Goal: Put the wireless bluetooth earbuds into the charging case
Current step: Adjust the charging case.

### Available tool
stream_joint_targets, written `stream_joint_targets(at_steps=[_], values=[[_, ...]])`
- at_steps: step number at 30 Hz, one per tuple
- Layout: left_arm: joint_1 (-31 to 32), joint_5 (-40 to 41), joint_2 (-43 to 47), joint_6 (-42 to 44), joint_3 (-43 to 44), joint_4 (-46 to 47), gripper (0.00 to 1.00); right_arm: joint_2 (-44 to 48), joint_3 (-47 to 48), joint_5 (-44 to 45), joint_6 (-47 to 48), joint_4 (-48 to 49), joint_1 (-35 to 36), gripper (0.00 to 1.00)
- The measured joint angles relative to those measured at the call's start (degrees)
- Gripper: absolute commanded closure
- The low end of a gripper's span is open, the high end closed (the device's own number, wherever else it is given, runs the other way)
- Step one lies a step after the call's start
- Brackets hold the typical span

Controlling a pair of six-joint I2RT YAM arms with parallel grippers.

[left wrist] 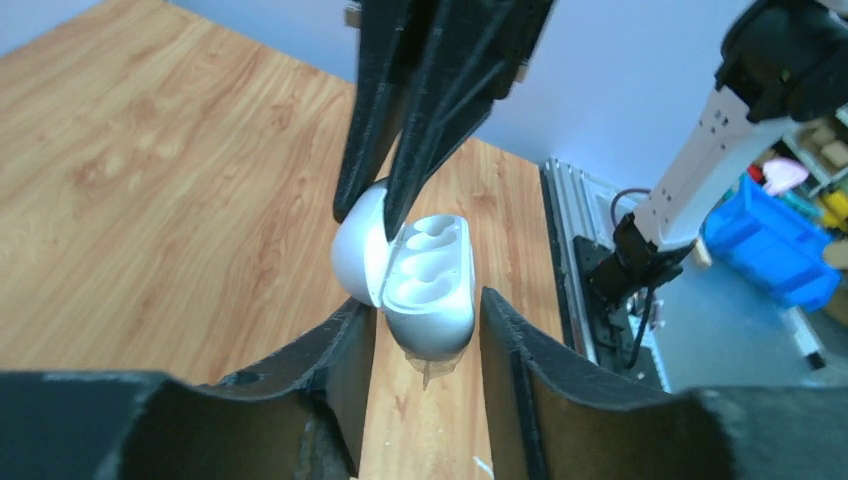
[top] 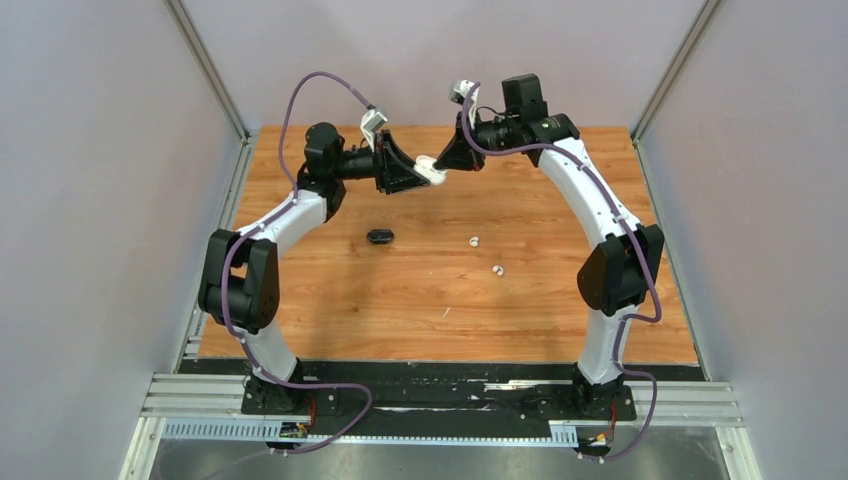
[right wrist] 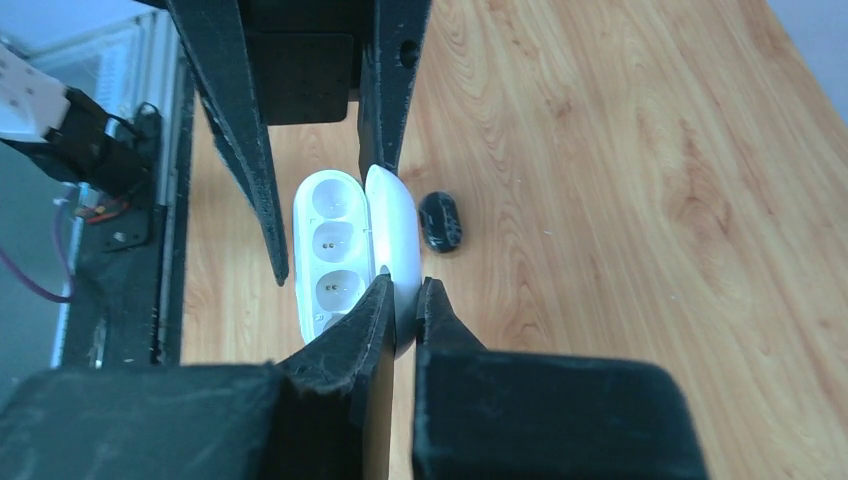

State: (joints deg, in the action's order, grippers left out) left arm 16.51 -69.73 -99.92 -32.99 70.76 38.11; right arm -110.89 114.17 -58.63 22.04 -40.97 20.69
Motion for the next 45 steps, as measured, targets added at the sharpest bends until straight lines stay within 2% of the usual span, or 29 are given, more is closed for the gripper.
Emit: stream_joint_targets(at_steps=[3,7,11,15,19,25,30,45], values=[[-0.13,1.81,0.5,4.94,1.05,-8.52,0.35,0.35,0.02,3.48,4.35,-1.7,0.76,1.0],[-1.14,2.64,1.11,15.65,7.72,-27.78,0.29,1.14,0.11,7.63,12.13,-3.98,2.19,1.0],[-3.21,1.14,1.42,23.78,17.92,-44.59,0.3,4.02,-2.23,11.47,21.88,-4.79,4.11,1.0],[-4.52,1.66,0.59,32.13,30.25,-61.9,0.37,6.01,-3.26,13.84,28.37,-5.6,6.45,1.0],[-4.26,1.92,-1.62,37.97,37.64,-72.08,0.39,6.16,-3.26,15.1,31.54,-5.84,8.31,1.0],[-1.95,5.9,-3.58,42.82,37.94,-80.41,0.4,6.16,-3.26,15.78,33.38,-6.69,9.2,1.0],[-0.72,8.39,-3.61,45.4,37.7,-83.36,0.42,6.16,-3.23,16.17,33.64,-6.84,9.66,1.0],[0.02,8.55,-4.55,48.57,37.7,-85.99,0.58,6.05,-1.92,17.03,33.79,-7.5,11.17,1.0]])
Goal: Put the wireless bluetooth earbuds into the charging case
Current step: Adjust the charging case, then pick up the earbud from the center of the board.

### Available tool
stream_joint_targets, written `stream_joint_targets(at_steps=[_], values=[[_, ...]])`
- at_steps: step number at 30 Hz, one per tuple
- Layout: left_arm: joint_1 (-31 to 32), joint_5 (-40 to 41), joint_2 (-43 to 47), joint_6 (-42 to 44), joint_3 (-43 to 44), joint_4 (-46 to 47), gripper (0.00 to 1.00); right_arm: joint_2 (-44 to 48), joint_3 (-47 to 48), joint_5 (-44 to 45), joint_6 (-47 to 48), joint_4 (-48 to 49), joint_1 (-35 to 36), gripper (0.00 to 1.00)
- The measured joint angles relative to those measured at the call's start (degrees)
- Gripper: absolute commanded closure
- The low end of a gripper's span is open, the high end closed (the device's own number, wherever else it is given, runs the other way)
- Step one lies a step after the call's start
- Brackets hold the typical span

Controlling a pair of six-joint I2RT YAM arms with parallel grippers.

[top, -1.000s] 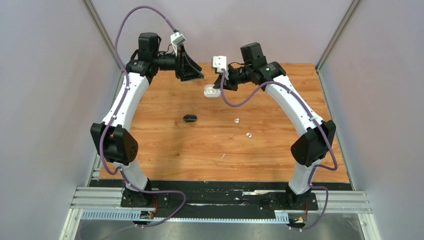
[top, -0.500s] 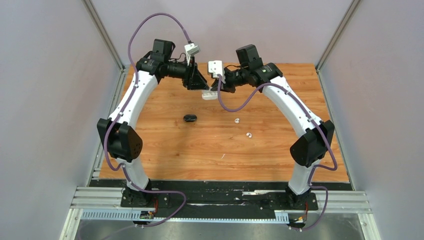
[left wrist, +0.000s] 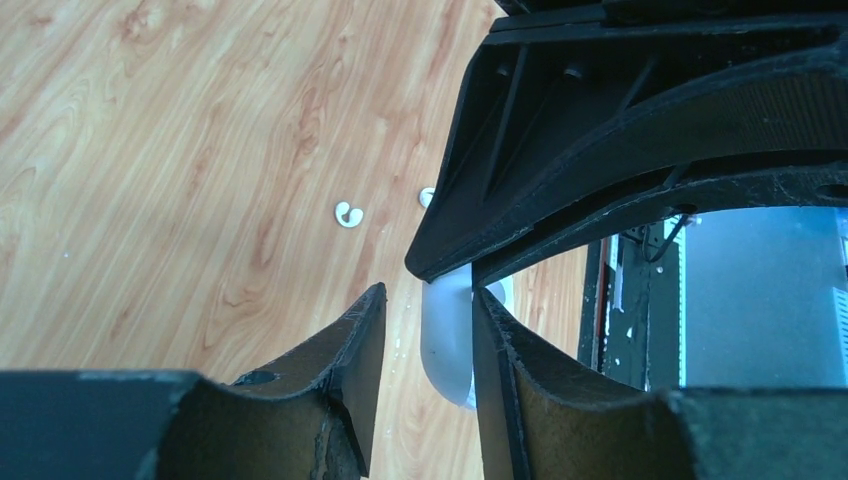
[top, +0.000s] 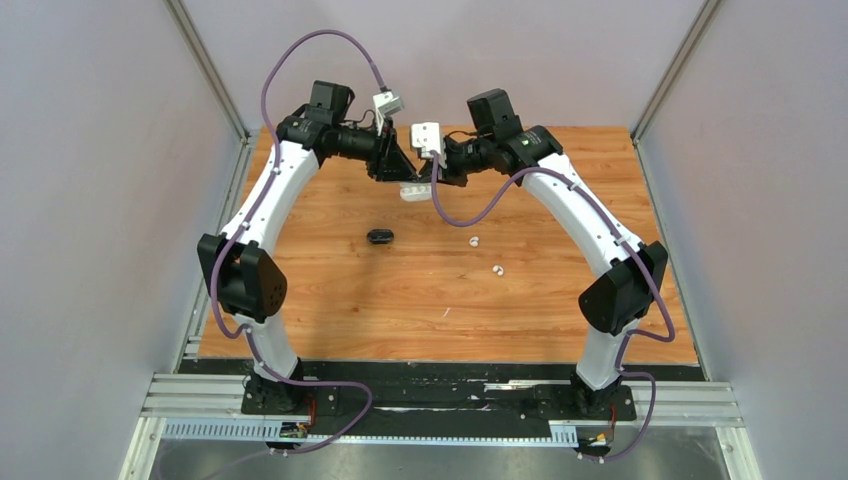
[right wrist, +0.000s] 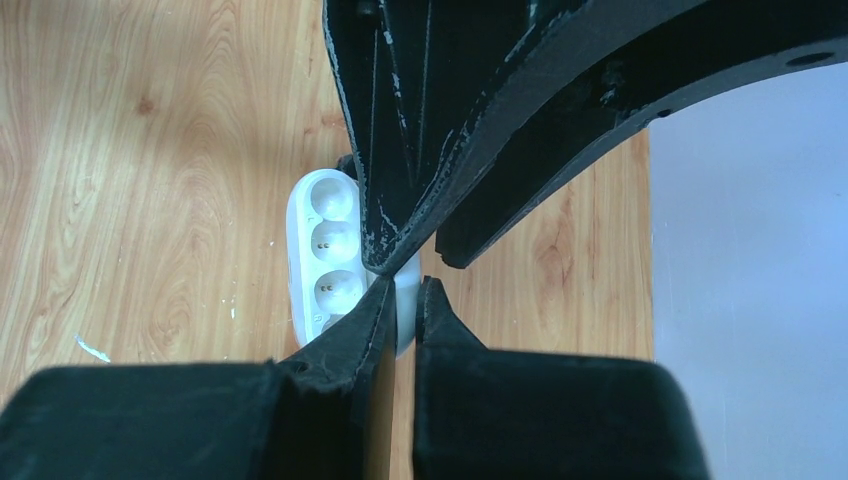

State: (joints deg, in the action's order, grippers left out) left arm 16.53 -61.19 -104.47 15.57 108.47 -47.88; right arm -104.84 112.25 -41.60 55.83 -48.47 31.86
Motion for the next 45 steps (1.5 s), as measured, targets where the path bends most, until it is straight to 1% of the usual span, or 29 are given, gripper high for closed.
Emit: stream_joint_targets(at_steps=[1,4,6,7,8,10,11,12,13,14,16,17,21,24,27,31,36,39,42,44,45], values=[[0.0,-0.24,-0.02,0.2,0.0,-0.17,0.6,0.0,-0.02,0.09,0.0,-0.15,0.0,1.0],[0.0,-0.66,-0.24,0.61,0.0,-0.79,0.61,0.0,0.0,0.15,0.0,-0.33,0.0,1.0],[0.04,-1.22,-0.46,1.16,0.0,-1.16,0.66,0.0,0.0,0.2,-0.02,-0.46,0.02,1.0],[0.09,-1.51,-0.57,1.44,0.0,-1.4,0.7,0.0,0.0,0.26,-0.02,-0.55,0.04,1.0],[0.15,-1.79,-0.68,1.75,0.02,-1.73,0.72,0.0,0.0,0.42,0.0,-0.61,0.07,1.0],[0.26,-2.29,-0.92,2.62,0.07,-2.73,0.78,-0.07,0.0,0.7,-0.02,-0.9,0.15,1.0],[0.28,-2.43,-1.11,3.19,0.26,-3.37,0.84,-0.09,0.0,0.79,-0.04,-1.07,0.17,1.0],[0.31,-2.62,-1.38,3.69,0.55,-3.93,0.88,-0.11,0.0,0.94,-0.04,-1.22,0.22,1.0],[0.31,-2.86,-1.66,4.24,0.83,-4.48,0.97,-0.11,0.0,1.16,-0.07,-1.38,0.26,1.0],[0.31,-3.04,-1.86,4.72,1.01,-4.85,0.99,-0.13,0.0,1.29,-0.11,-1.53,0.28,1.0],[0.31,-3.23,-2.16,5.9,1.22,-5.38,1.0,-0.17,0.0,1.29,-0.24,-1.84,0.33,0.98],[0.31,-3.48,-2.27,6.36,1.31,-5.6,1.0,-0.17,0.0,1.31,-0.28,-1.84,0.35,0.95],[0.31,-3.8,-2.36,7.8,1.36,-6.08,1.0,-0.2,-0.02,1.66,-0.74,-1.57,0.52,0.77],[0.31,-3.34,-2.36,8.2,1.31,-6.25,1.0,-0.17,-0.09,2.56,-1.27,-0.37,0.63,0.67],[0.31,-2.34,-2.25,8.46,0.76,-5.38,1.0,-0.09,-0.63,3.91,-2.01,1.36,0.63,0.59],[0.31,0.63,-0.5,8.59,-3.32,-1.11,1.0,0.83,-1.73,6.29,-4.37,4.2,0.63,0.54],[0.31,5.53,4.9,8.57,-10.67,7.37,1.0,3.85,-2.75,7.89,-8.63,7.96,0.07,0.49],[0.39,8.41,8.81,9.05,-14.86,13.35,1.0,6.95,-5.44,7.8,-13.79,10.78,-1.46,0.46],[0.66,10.8,13.88,10.25,-20.74,20.0,1.0,10.86,-10.95,5.42,-23.32,13.97,-6.51,0.47],[0.94,11.74,17.16,10.95,-24.37,24.0,1.0,13.73,-16.9,3.54,-30.91,15.72,-11.87,0.49],[1.09,12.09,18.51,11.3,-25.94,26.05,1.0,15.41,-21.62,2.34,-35.23,17.51,-15.32,0.49]])
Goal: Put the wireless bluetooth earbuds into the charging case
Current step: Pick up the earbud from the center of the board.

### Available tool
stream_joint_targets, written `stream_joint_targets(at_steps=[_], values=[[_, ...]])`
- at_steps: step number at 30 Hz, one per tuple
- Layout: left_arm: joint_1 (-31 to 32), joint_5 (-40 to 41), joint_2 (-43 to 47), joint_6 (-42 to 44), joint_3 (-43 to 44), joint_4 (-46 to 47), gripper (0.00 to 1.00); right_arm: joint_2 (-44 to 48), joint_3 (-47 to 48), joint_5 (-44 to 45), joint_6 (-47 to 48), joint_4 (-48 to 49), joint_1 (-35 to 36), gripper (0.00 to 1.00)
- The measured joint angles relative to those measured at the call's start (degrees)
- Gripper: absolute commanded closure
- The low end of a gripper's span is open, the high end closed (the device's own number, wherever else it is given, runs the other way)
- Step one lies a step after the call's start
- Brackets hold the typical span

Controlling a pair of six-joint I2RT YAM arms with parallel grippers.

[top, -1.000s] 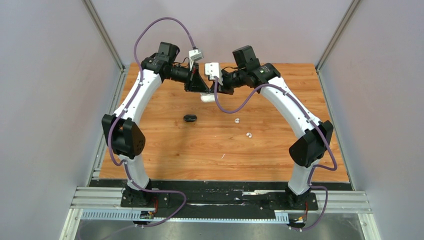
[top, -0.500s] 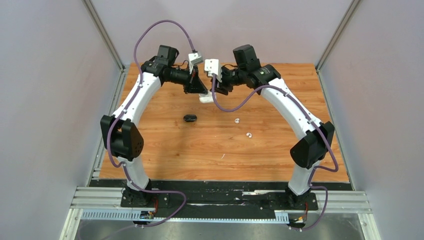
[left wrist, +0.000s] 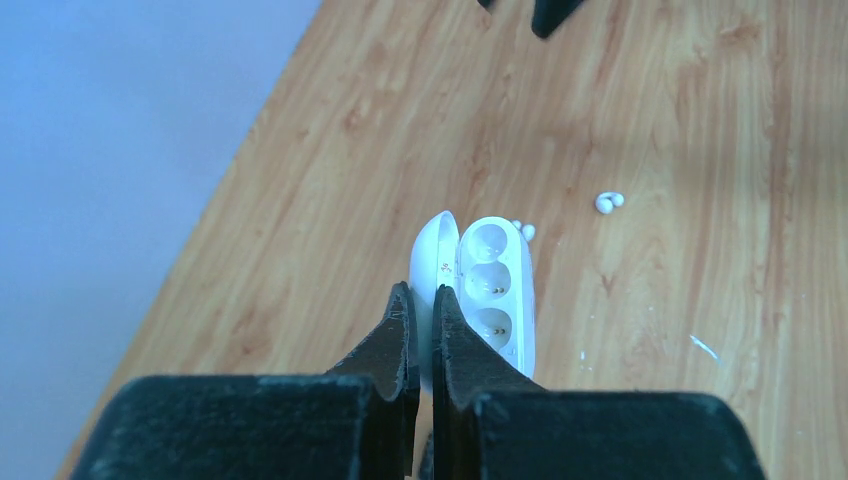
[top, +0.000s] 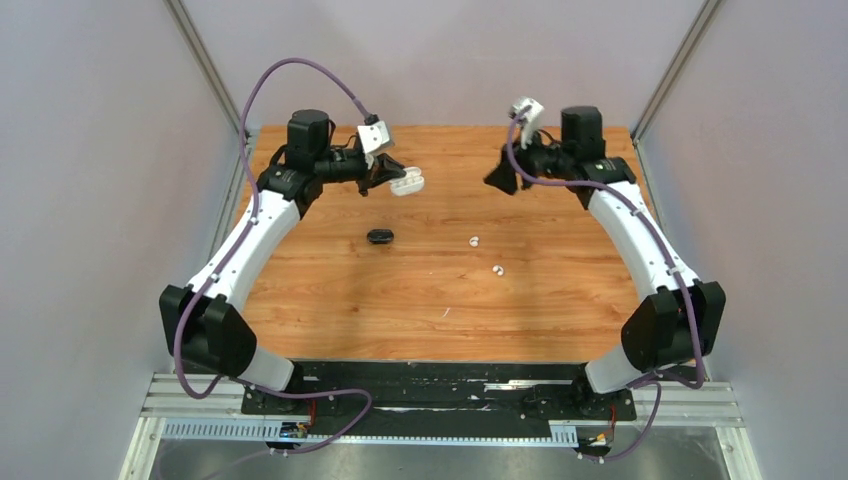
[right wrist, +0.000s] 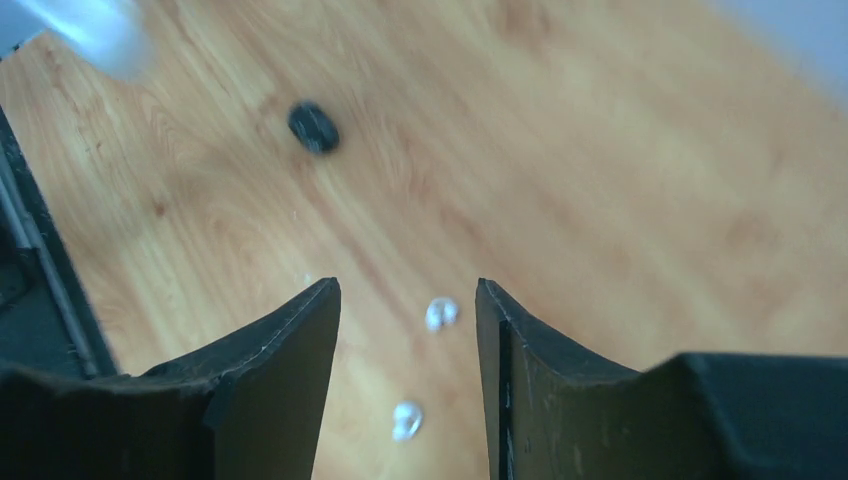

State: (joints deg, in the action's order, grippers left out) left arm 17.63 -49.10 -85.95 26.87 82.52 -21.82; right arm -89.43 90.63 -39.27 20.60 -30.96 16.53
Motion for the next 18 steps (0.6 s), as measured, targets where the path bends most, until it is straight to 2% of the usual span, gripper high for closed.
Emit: stream_joint_targets(at_steps=[4,8,11,18], values=[[0.72,0.42,3.41,0.79,-3.56,6.1,1.0,2.27,-17.25,-0.81,-10.56,0.31,-9.27,0.51],[1.38,0.44,3.85,1.46,-3.93,9.05,1.0,0.59,-29.4,-0.22,-12.07,-3.3,-9.99,0.6],[1.53,0.42,3.85,1.9,-3.93,9.27,1.0,-0.11,-32.52,0.26,-11.89,-5.42,-9.31,0.62],[1.53,0.59,3.87,1.99,-4.13,9.31,1.0,-2.43,-32.63,1.29,-10.78,-4.35,-9.09,0.66]])
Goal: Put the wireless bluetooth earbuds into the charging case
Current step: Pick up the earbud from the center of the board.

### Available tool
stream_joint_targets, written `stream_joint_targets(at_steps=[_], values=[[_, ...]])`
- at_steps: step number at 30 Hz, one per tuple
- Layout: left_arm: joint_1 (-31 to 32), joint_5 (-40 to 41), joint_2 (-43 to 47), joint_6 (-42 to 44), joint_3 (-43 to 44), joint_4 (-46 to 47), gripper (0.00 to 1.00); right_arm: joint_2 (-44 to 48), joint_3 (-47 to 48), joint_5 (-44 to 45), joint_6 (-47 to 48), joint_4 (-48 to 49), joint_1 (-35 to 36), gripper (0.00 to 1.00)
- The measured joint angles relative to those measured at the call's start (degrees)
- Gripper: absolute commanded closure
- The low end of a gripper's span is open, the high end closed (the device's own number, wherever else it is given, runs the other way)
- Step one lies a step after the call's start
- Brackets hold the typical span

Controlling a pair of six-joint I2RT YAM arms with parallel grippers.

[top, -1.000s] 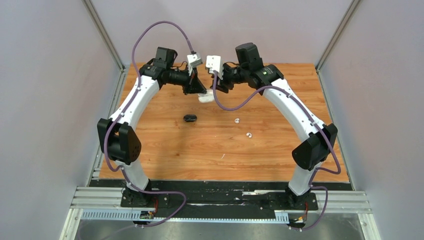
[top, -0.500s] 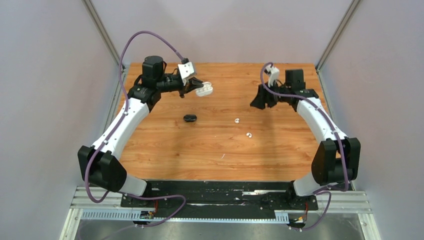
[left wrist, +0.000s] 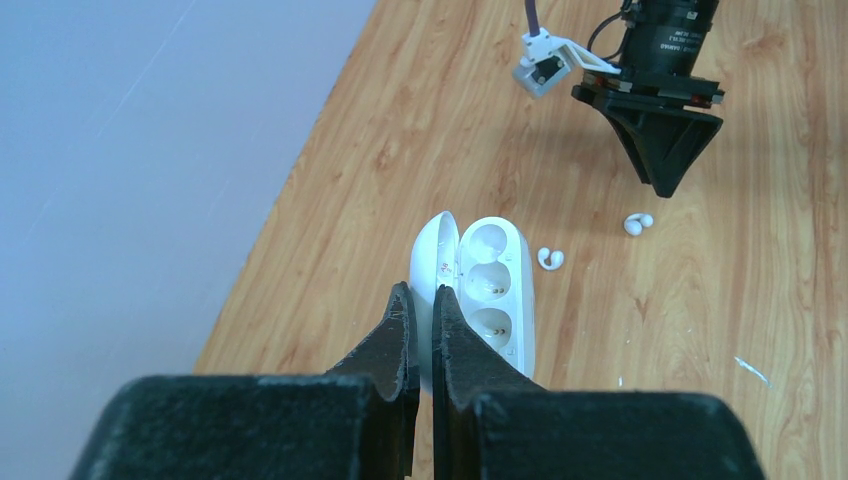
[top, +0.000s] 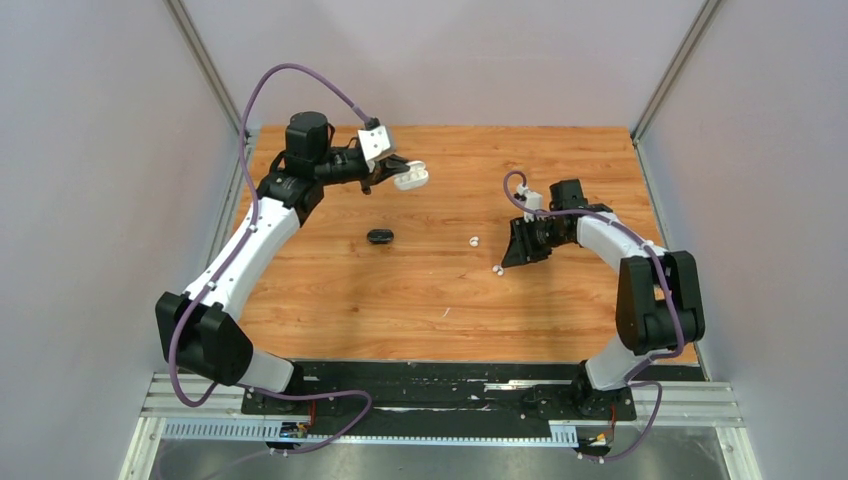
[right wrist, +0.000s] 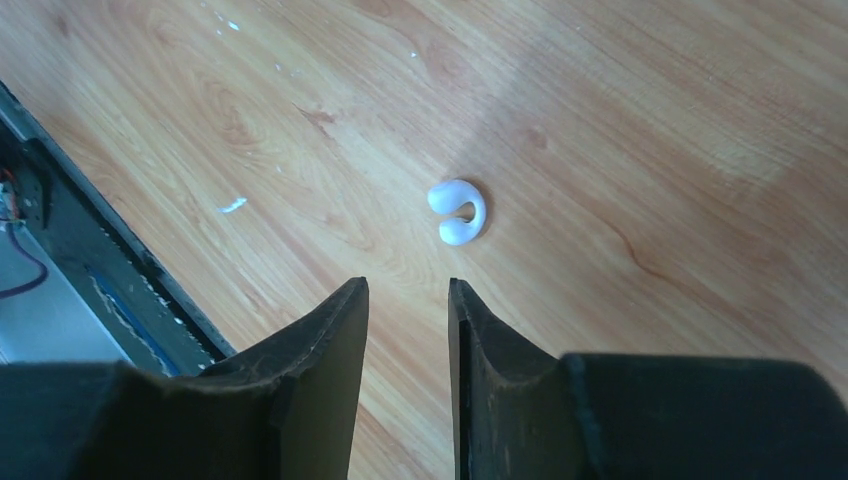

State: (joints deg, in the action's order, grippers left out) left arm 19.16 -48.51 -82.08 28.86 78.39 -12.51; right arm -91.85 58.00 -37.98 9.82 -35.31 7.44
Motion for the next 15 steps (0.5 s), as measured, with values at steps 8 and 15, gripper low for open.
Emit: stream_joint_targets(at_steps=[8,15], values=[[0.0,0.72,0.57,-0.11,-1.53,0.2,1.0,-7.26,1.44,0.5,6.47,0.2,0.09,0.57],[0.0,1.18,1.25,-0.24,-2.51,0.74,1.0,-9.81,3.72,2.12,8.74,0.42,0.81,0.63]])
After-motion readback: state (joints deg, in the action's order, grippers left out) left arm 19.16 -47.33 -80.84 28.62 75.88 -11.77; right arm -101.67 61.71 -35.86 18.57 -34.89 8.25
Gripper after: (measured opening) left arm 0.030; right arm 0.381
